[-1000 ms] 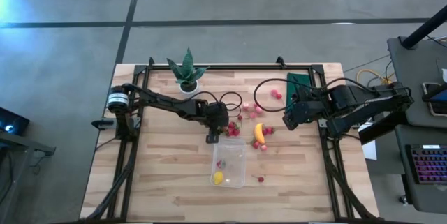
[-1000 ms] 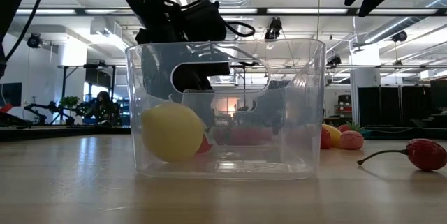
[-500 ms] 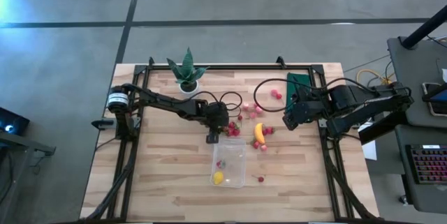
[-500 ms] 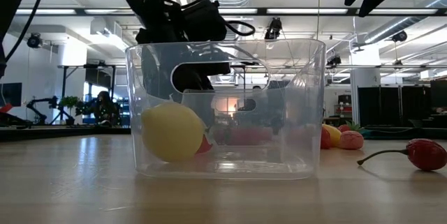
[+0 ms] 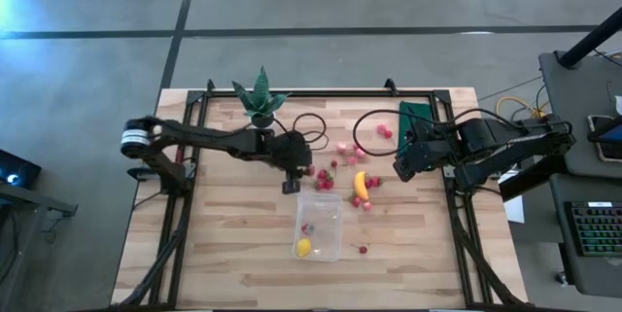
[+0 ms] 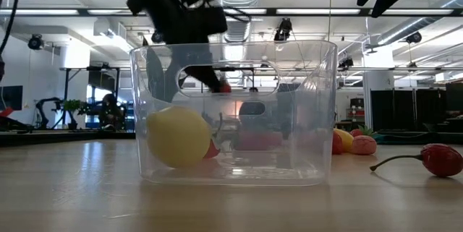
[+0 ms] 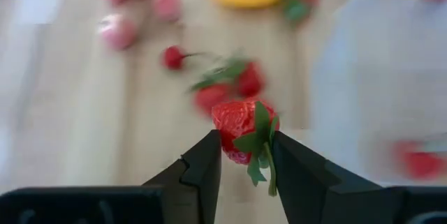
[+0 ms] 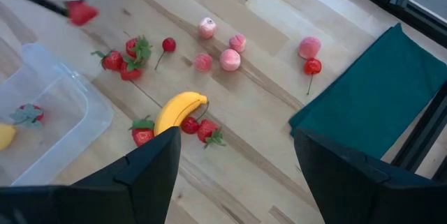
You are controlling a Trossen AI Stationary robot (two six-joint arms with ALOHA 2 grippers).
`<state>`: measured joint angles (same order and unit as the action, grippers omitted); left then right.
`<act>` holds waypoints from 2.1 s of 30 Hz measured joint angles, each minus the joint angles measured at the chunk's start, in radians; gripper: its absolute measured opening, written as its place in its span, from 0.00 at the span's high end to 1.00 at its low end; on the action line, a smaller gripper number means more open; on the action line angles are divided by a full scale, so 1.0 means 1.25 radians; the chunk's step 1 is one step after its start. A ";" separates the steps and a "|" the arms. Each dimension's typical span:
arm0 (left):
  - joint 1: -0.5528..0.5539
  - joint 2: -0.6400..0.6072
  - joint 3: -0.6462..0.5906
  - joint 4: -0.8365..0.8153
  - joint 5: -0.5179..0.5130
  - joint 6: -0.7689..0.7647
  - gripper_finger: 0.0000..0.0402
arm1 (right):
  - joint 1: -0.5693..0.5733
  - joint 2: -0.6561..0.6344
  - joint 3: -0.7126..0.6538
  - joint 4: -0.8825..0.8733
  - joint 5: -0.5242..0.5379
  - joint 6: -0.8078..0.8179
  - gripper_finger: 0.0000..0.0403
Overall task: Pick and placing Produce into tupperware
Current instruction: Put the strawberry into the transparent bin
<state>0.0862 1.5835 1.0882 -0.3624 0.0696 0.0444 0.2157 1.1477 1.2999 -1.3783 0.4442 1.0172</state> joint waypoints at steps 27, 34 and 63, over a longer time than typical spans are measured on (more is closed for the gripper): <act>-0.191 0.026 0.001 0.085 0.041 -0.283 0.46 | 0.000 0.000 0.000 0.007 -0.029 0.030 0.32; -0.137 -0.008 0.035 -0.021 0.044 -0.278 0.38 | 0.000 0.000 0.000 0.040 -0.028 0.065 0.33; 0.037 0.173 0.076 0.035 -0.008 0.000 0.50 | 0.000 0.000 0.000 0.077 -0.020 0.045 0.33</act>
<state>0.1319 1.7996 1.1836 -0.3191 0.0600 0.0439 0.2157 1.1477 1.2999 -1.2819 0.4195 1.0733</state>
